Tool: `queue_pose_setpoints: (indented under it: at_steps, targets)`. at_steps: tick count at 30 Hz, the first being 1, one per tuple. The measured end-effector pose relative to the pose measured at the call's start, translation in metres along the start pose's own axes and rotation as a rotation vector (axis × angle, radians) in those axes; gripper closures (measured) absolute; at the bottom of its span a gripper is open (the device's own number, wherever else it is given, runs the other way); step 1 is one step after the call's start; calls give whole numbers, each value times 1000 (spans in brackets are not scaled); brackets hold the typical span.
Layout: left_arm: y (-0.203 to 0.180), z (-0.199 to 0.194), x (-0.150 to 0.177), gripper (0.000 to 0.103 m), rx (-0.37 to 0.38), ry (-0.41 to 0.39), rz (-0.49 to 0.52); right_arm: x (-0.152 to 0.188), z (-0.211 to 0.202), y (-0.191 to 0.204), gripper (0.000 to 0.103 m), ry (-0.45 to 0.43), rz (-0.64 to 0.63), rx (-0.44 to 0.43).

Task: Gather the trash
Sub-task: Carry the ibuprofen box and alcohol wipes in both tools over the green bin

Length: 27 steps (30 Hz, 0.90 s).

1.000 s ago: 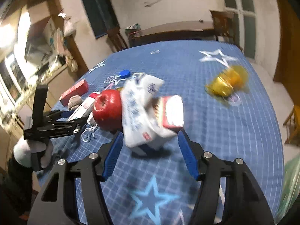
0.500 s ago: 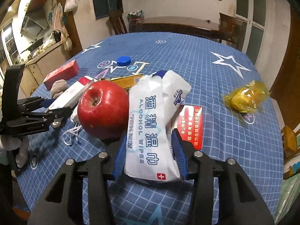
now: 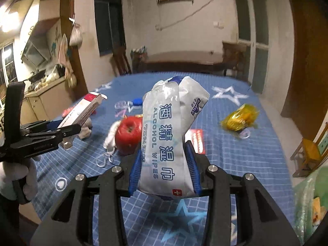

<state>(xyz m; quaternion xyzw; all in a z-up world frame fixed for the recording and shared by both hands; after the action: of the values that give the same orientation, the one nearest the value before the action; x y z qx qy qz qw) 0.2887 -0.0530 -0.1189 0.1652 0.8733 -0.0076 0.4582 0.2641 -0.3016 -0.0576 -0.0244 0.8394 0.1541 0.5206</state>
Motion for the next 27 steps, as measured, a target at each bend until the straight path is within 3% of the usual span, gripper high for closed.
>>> queue_pose_setpoints:
  at_steps: [5, 12, 27]
  targets:
    - [-35, -39, -23, 56, 9, -106, 25, -9, -39, 7, 64, -93, -20, 23]
    - [-82, -68, -50, 55, 51, -197, 51, -17, -73, 3, 64, -176, -21, 72]
    - [-195, -80, -89, 55, 204, -265, 135, -28, -125, -53, 64, -246, 23, 198]
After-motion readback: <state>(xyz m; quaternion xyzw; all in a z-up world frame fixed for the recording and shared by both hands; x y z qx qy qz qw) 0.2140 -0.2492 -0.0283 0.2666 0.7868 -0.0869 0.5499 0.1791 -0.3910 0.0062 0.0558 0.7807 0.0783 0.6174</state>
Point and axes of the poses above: each gripper's, at about its wrist camera, not at the fingertips, and z roughly the way its jaws point, y to its left, x to its underside, the point moved 9 cm from there along z, roughly the way its jaws point, and after that the axes turned 12 degrees about z, right-handed, at the moved point
